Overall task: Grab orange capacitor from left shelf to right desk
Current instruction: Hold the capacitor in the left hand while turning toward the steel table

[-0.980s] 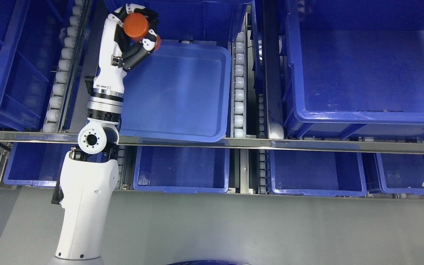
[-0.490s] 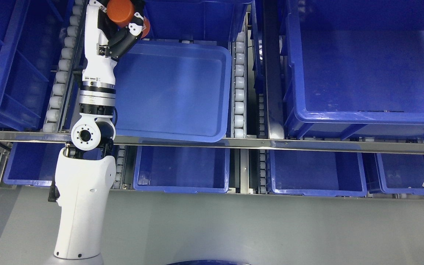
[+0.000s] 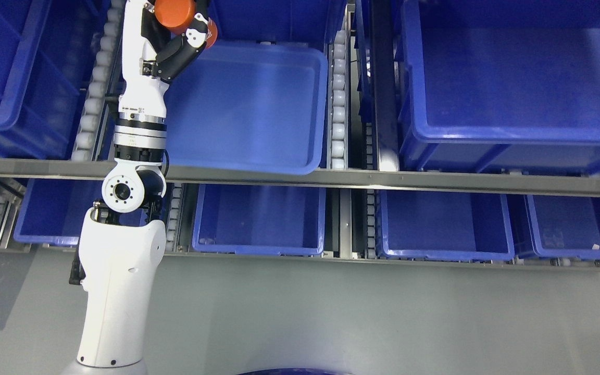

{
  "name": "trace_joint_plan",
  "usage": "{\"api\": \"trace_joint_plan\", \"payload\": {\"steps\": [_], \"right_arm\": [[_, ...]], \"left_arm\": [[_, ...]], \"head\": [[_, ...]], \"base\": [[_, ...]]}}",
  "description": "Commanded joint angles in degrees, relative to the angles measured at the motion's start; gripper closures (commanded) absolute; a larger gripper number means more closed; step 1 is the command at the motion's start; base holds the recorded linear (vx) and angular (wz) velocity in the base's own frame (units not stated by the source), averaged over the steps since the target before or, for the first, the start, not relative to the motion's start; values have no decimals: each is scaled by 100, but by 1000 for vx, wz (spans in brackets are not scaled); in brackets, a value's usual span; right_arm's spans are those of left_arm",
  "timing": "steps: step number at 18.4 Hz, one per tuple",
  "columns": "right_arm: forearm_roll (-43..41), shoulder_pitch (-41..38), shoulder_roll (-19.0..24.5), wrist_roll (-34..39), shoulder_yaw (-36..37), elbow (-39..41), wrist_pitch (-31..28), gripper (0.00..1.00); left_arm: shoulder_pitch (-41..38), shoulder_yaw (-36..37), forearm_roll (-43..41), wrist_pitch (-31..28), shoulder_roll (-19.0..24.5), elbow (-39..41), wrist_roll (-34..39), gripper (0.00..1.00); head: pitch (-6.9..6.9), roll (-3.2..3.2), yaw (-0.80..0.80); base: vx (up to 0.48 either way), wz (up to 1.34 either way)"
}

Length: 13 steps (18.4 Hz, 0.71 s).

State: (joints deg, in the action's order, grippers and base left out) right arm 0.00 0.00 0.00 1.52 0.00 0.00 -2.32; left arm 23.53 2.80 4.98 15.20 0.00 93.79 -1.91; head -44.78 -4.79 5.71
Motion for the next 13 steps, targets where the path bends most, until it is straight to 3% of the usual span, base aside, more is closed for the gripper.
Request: {"api": "trace_joint_plan", "payload": {"steps": [1, 13], "right_arm": [[0, -194, -100, 33, 70, 132, 3, 0], [0, -194, -100, 33, 70, 132, 3, 0]], "left_arm": [[11, 63, 3, 88, 100, 96, -11, 99], [11, 63, 3, 168, 100, 96, -11, 98]], "head": [[0, 0, 0], [0, 0, 0]], "base": [[-238, 30], [-183, -142]]}}
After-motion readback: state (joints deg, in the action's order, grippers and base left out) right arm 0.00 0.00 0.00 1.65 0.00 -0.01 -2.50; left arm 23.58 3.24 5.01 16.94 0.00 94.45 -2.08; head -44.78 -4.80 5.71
